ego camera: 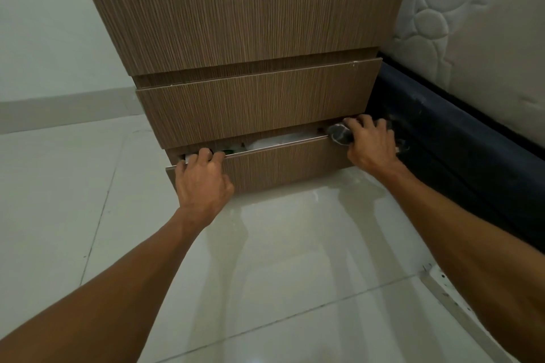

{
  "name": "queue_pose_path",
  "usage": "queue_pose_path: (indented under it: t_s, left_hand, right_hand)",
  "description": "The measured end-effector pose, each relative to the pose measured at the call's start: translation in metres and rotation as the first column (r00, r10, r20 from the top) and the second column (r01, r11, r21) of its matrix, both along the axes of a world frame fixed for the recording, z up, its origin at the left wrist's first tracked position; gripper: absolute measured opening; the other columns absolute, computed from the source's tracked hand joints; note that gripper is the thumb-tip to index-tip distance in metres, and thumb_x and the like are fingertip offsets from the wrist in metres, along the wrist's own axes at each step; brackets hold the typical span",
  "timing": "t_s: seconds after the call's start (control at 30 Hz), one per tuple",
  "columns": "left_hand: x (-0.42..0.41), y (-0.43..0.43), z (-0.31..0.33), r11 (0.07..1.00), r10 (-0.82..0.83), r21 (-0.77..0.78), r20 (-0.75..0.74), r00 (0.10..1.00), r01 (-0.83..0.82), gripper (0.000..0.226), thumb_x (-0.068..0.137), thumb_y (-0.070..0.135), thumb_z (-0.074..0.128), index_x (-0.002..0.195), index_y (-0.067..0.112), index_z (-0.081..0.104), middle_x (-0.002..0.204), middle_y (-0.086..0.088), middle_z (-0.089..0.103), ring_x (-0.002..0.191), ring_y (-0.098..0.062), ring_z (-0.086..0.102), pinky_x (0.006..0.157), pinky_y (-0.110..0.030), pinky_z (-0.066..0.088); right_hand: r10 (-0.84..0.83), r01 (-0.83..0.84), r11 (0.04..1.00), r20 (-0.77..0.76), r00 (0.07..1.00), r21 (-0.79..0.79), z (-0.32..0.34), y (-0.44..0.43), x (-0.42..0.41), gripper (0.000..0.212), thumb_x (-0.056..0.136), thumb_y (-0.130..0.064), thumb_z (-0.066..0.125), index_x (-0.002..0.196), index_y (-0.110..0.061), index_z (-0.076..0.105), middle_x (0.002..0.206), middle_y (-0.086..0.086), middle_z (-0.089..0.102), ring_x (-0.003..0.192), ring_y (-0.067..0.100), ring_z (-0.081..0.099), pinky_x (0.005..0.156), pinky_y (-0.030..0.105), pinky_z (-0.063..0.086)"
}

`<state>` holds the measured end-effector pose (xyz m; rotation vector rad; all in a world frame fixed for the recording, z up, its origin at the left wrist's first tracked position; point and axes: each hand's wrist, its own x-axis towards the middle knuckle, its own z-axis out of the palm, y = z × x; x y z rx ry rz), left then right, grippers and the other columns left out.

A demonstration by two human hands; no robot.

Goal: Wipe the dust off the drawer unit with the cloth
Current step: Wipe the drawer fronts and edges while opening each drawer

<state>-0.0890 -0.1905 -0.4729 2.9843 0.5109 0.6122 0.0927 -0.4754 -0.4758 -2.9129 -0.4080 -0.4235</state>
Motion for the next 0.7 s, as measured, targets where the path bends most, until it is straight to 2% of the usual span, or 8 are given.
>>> queue_pose_path:
  t_s: [0.1,0.2,0.23,0.3,0.37,0.43,0.57,0.7]
  left_hand:
    - [0.000,0.001,0.001,1.000,-0.009,-0.006,-0.009,1.000,0.009,0.040,0.079,0.016,0.058,0.118,0.012,0.063,0.107,-0.011,0.063,0.098,-0.032,0.058,0.089,-0.047,0.042]
    - [-0.001,0.002,0.002,1.000,-0.016,-0.015,-0.008,1.000,0.016,0.041,0.079,0.015,0.057,0.119,0.011,0.063,0.108,-0.012,0.063,0.098,-0.032,0.058,0.089,-0.047,0.041]
    - [-0.001,0.003,0.002,1.000,-0.019,-0.016,-0.007,1.000,0.019,0.041,0.078,0.015,0.056,0.118,0.011,0.063,0.108,-0.012,0.063,0.098,-0.033,0.058,0.089,-0.047,0.042]
    - [0.000,0.005,0.005,0.999,-0.033,-0.011,-0.008,0.999,0.033,0.041,0.078,0.016,0.055,0.117,0.011,0.064,0.107,-0.013,0.063,0.096,-0.033,0.059,0.089,-0.046,0.042]
    - [0.002,0.008,0.007,0.999,-0.049,-0.009,-0.011,0.999,0.049,0.041,0.078,0.018,0.053,0.117,0.012,0.065,0.107,-0.013,0.064,0.094,-0.032,0.059,0.088,-0.044,0.043]
    - [0.003,0.009,0.010,0.998,-0.057,-0.021,-0.005,0.998,0.057,0.040,0.080,0.019,0.051,0.116,0.013,0.066,0.107,-0.013,0.065,0.094,-0.030,0.059,0.086,-0.042,0.044]
    - [0.005,0.008,0.011,0.997,-0.052,-0.061,-0.006,0.999,0.051,0.041,0.081,0.020,0.049,0.118,0.013,0.065,0.109,-0.013,0.064,0.095,-0.029,0.058,0.083,-0.040,0.047]
    - [0.003,0.011,0.017,0.990,-0.077,-0.125,-0.035,0.996,0.072,0.042,0.082,0.016,0.046,0.120,0.015,0.065,0.114,-0.012,0.063,0.101,-0.030,0.057,0.082,-0.039,0.047]
  right_hand:
    - [-0.151,0.169,0.963,-0.100,0.984,0.211,-0.003,0.007,-0.002,0.061,0.090,-0.011,0.059,0.145,-0.023,0.037,0.149,0.015,0.033,0.128,0.041,0.037,0.103,0.055,0.038]
    - [-0.249,0.366,0.768,-0.281,0.927,0.526,-0.004,0.017,-0.003,0.067,0.091,-0.006,0.057,0.149,-0.024,0.029,0.150,0.016,0.029,0.127,0.038,0.040,0.101,0.050,0.042]
    - [-0.288,0.441,0.660,-0.337,0.896,0.609,-0.005,0.019,-0.001,0.067,0.091,-0.006,0.058,0.149,-0.022,0.028,0.149,0.016,0.030,0.127,0.036,0.044,0.099,0.047,0.044]
    - [-0.346,0.581,0.309,-0.480,0.806,0.753,-0.006,0.022,0.000,0.066,0.093,-0.008,0.058,0.151,-0.018,0.027,0.146,0.014,0.037,0.123,0.029,0.051,0.094,0.038,0.045]
    - [-0.231,0.591,-0.065,-0.588,0.775,0.804,-0.014,0.028,-0.003,0.057,0.098,-0.016,0.053,0.150,-0.017,0.031,0.135,0.011,0.051,0.105,0.019,0.060,0.080,0.027,0.048]
    - [-0.077,0.574,-0.261,-0.610,0.789,0.776,-0.021,0.044,-0.008,0.049,0.102,-0.034,0.042,0.148,-0.018,0.036,0.121,0.009,0.060,0.089,0.015,0.063,0.072,0.027,0.052]
    - [0.127,0.591,-0.441,-0.605,0.786,0.675,-0.023,0.089,-0.017,0.058,0.091,-0.050,0.041,0.139,-0.017,0.038,0.119,0.013,0.060,0.100,0.026,0.064,0.084,0.042,0.057]
    - [0.223,0.624,-0.505,-0.608,0.762,0.596,-0.010,0.138,-0.047,0.027,0.091,-0.034,0.044,0.110,-0.015,0.039,0.108,0.011,0.061,0.097,0.023,0.063,0.094,0.047,0.055]
